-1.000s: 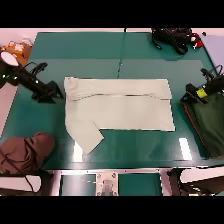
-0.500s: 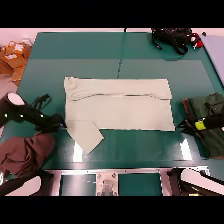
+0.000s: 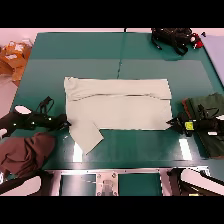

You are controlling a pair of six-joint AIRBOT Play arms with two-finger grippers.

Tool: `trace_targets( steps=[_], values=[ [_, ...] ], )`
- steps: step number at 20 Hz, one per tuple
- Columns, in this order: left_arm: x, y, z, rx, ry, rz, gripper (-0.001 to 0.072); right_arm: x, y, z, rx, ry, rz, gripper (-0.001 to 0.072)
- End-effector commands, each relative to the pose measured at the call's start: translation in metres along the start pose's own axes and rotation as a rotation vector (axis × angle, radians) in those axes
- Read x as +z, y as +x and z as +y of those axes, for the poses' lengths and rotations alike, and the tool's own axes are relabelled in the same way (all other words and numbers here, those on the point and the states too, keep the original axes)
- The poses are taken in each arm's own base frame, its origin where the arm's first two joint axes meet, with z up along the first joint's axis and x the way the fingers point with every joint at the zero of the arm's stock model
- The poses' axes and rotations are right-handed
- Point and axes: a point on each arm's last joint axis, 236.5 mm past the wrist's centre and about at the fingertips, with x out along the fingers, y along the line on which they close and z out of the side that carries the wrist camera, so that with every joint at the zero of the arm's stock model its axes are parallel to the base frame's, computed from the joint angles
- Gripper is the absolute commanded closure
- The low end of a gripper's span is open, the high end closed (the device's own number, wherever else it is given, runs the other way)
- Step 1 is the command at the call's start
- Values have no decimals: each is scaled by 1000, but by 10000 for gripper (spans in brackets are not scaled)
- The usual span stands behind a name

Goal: Fold the shirts.

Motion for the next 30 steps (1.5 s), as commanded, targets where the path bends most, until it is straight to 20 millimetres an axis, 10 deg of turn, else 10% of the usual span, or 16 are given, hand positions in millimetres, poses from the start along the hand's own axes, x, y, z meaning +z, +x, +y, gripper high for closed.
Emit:
trace_targets(
  steps=[1,5,10,14,19,22,25,30],
  values=[
    [8,3,-13,-65,27,-19,682,10,0,10,37,-26,-27,699],
    [42,-44,-68,-136,178,-93,683,27,-32,62,167,-99,-47,700],
    [81,-229,-230,-221,608,-481,683,45,-192,222,493,-412,-359,699],
    [28,-385,-344,-207,967,-780,683,-27,-355,328,627,-754,-713,699],
    [-55,-509,-396,-42,1191,-1156,682,-130,-492,377,640,-976,-1120,699],
    [-60,-525,-390,26,1180,-1226,682,-149,-512,380,611,-1002,-1198,700],
    [-32,-523,-370,114,1115,-1227,682,-121,-505,369,556,-939,-1190,699],
    [70,-418,-324,42,973,-928,682,-23,-416,345,536,-801,-943,699]
  ],
)
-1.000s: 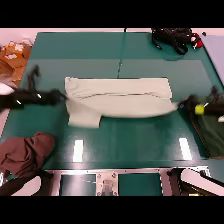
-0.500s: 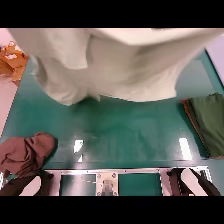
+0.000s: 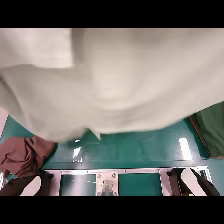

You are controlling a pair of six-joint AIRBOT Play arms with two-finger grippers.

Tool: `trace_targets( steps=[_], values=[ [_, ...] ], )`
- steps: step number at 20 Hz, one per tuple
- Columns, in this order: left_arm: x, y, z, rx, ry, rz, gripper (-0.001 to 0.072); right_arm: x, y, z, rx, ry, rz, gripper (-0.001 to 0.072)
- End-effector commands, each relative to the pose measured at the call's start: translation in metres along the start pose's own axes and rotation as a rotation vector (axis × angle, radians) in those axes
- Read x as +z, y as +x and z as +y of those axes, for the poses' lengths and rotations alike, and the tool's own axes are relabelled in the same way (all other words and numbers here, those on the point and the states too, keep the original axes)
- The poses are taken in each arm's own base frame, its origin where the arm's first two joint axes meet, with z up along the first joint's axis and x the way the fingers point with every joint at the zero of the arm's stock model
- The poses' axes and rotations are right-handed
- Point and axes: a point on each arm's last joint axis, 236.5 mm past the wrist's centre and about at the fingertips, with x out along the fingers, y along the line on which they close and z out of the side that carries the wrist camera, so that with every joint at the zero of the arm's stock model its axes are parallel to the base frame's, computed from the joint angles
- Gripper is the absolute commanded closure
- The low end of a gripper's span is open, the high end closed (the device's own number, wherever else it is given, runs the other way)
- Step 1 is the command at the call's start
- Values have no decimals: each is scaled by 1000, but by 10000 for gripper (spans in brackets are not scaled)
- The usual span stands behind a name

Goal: Fold the shirts.

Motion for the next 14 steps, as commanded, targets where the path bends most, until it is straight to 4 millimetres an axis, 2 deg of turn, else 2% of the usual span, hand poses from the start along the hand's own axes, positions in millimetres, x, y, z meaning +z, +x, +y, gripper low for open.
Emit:
trace_targets(
  steps=[1,3,6,7,10,12,14],
  values=[
    [-76,77,31,-69,-130,175,681,-65,56,-67,-28,109,165,699],
    [-138,132,51,-120,-245,310,681,-133,103,-117,-78,174,302,699],
    [-231,202,71,-190,-408,483,681,-237,160,-191,-173,294,475,699],
    [-265,224,75,-203,-453,543,681,-265,175,-213,-196,326,516,699],
    [-354,277,63,-246,-541,682,681,-342,205,-273,-269,440,614,699],
    [-385,308,61,-217,-562,678,681,-375,218,-300,-295,491,653,699],
    [-393,333,64,-167,-556,623,682,-391,230,-317,-304,508,669,699]
  ],
)
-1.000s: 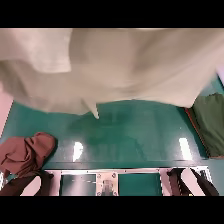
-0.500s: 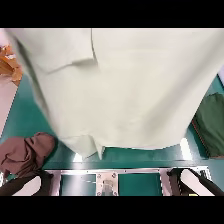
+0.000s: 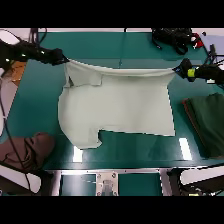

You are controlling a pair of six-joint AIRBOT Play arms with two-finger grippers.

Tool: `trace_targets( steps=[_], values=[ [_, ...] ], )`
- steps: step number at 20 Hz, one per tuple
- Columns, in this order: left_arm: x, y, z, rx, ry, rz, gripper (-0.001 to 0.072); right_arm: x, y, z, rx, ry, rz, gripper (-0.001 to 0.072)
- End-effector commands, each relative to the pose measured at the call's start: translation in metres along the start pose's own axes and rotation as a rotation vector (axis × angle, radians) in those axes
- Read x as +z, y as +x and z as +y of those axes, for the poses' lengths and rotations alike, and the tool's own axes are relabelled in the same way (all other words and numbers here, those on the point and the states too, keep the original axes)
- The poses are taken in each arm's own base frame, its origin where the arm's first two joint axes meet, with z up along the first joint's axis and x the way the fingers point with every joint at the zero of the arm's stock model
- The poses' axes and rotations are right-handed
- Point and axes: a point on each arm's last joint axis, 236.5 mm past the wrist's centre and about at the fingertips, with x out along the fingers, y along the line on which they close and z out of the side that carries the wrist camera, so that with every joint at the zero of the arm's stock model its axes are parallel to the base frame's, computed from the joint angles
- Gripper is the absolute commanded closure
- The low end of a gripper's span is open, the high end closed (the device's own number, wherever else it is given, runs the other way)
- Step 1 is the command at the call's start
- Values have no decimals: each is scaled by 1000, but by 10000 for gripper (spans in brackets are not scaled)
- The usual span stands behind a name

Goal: Fold the shirts.

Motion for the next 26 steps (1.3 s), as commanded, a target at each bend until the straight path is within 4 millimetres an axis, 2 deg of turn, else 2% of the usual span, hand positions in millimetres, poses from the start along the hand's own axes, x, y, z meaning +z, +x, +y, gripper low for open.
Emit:
trace_targets(
  steps=[1,4,7,9,11,13,15,17,19,22,26],
  values=[
    [7,53,23,45,-31,-69,681,-5,51,-41,-31,48,46,699],
    [29,49,30,81,-22,-153,682,19,58,-36,-16,22,12,699],
    [40,45,34,102,-12,-193,681,44,50,-18,6,-20,-40,699],
    [54,38,32,112,3,-236,681,60,42,-6,21,-48,-75,699],
    [68,30,29,116,20,-274,681,68,38,3,31,-65,-94,699],
    [72,27,25,111,30,-279,681,68,39,3,31,-66,-93,699],
    [56,32,26,112,47,-210,681,56,41,2,34,-70,-44,699],
    [22,35,37,157,90,-59,681,33,39,-4,18,-97,55,699],
    [-11,33,49,201,103,84,681,2,35,-23,-58,-100,195,700],
    [-54,27,44,176,102,271,681,-36,23,-49,-163,-74,342,701],
    [-84,26,41,146,73,381,681,-64,4,-66,-251,-51,402,700]
  ],
)
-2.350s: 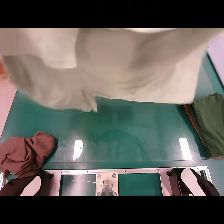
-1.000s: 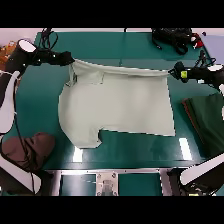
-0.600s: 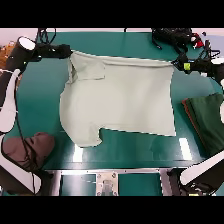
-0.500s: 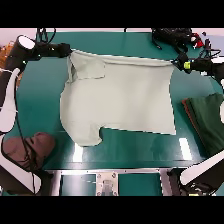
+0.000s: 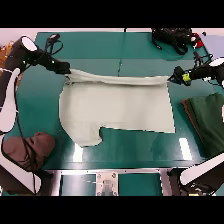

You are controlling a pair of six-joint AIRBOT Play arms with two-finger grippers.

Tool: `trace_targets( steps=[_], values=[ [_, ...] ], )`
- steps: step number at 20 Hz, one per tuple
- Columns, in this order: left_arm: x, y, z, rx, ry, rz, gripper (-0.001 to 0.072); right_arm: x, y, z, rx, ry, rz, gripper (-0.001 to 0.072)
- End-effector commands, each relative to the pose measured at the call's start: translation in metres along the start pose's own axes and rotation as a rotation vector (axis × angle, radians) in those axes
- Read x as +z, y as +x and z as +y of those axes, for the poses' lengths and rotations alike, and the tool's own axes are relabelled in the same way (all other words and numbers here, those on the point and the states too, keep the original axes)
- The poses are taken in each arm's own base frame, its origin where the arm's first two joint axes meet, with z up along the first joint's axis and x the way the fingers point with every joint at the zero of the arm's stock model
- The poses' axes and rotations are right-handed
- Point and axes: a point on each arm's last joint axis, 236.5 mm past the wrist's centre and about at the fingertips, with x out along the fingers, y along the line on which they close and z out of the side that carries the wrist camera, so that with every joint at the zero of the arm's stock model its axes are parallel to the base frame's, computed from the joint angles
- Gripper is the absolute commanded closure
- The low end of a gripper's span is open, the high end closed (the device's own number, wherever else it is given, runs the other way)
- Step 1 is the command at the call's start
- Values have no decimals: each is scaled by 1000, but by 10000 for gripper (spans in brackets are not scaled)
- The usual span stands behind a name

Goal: Fold the shirts.

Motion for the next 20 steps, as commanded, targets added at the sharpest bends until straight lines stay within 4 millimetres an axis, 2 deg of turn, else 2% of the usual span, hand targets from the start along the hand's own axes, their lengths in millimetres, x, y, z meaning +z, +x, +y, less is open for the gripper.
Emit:
trace_targets(
  steps=[1,3,6,10,11,12,13,14,15,16,17,20],
  values=[
    [-41,6,-4,-27,-23,154,681,-41,-2,-22,-92,38,108,700],
    [-58,15,-4,-42,-50,203,681,-57,4,-28,-96,61,149,700],
    [-81,29,-3,-56,-81,254,681,-69,12,-34,-99,81,179,699],
    [-71,37,-2,-60,-101,196,681,-71,15,-36,-101,96,177,695],
    [-68,37,-5,-69,-107,185,680,-70,15,-35,-98,103,175,554],
    [-69,37,-7,-78,-128,189,641,-71,13,-35,-96,108,180,377],
    [-74,34,-11,-88,-147,216,285,-72,6,-37,-103,103,200,363],
    [-82,27,-12,-86,-175,259,126,-76,-5,-41,-123,107,231,364],
    [-90,18,-10,-79,-199,308,156,-81,-20,-49,-166,124,267,404],
    [-100,4,-10,-82,-239,366,162,-87,-35,-57,-212,140,293,480],
    [-108,-9,-11,-92,-289,417,162,-94,-48,-63,-246,150,310,516],
    [-134,-41,-15,-105,-386,525,162,-124,-73,-70,-285,203,329,529]
  ],
)
